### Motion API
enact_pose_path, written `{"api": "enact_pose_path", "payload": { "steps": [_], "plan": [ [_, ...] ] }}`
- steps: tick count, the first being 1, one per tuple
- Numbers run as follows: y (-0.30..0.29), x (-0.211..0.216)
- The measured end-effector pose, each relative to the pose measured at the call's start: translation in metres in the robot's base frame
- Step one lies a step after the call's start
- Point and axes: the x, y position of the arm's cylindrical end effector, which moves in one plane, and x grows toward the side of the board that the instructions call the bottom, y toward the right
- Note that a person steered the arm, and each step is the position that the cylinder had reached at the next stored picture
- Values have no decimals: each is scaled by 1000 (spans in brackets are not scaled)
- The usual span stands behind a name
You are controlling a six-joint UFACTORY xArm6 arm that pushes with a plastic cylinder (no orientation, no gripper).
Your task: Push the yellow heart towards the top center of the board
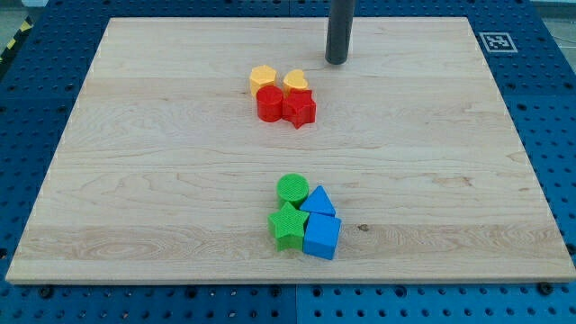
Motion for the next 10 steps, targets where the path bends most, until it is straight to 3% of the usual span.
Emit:
{"api": "enact_pose_path", "payload": {
  "steps": [3,6,8,10],
  "plan": [
    [0,50],
    [-12,35],
    [-21,81],
    [-58,83]
  ]
}}
